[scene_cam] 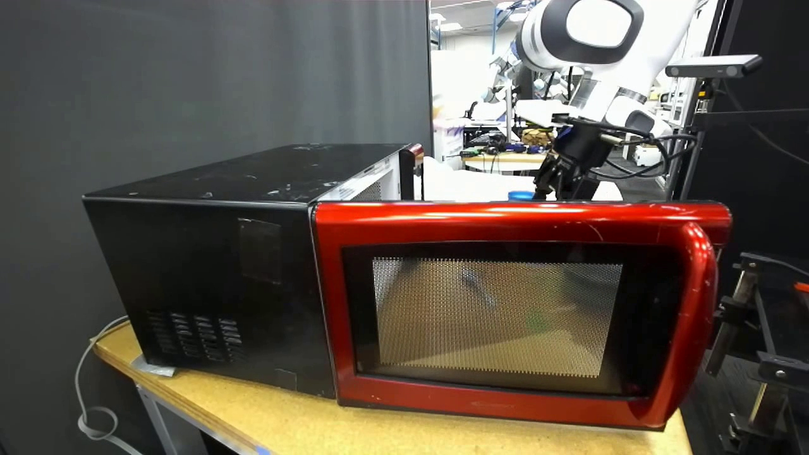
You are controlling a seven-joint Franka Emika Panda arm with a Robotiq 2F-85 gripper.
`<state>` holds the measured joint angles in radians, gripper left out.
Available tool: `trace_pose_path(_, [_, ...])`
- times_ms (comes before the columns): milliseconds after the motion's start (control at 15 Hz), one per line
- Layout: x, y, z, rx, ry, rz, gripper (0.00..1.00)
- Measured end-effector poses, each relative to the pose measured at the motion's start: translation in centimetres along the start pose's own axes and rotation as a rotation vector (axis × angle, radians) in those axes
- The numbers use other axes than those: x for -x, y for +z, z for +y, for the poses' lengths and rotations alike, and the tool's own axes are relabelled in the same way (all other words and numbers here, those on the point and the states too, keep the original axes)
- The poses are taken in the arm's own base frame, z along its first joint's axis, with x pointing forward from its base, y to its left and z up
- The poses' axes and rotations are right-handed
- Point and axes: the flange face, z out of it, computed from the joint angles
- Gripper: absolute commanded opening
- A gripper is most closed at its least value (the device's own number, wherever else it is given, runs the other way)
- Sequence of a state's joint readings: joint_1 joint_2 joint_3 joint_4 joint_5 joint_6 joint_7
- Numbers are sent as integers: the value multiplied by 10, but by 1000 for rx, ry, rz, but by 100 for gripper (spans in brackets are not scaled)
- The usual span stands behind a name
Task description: Put the gray dish in the microwave
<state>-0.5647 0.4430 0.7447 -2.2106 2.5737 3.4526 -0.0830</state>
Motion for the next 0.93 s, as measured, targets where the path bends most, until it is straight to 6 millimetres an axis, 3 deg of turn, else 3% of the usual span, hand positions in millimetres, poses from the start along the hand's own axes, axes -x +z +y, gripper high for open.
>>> trace_pose_path(267, [26, -35, -51, -157, 116, -62, 100])
trace_pose_path(400, [17, -43, -61, -220, 149, -29, 100])
trace_pose_path(667, [-40, -15, -52, -237, 171, 140, 100])
trace_pose_path(933, [-63, 28, -18, -151, 166, 245, 100])
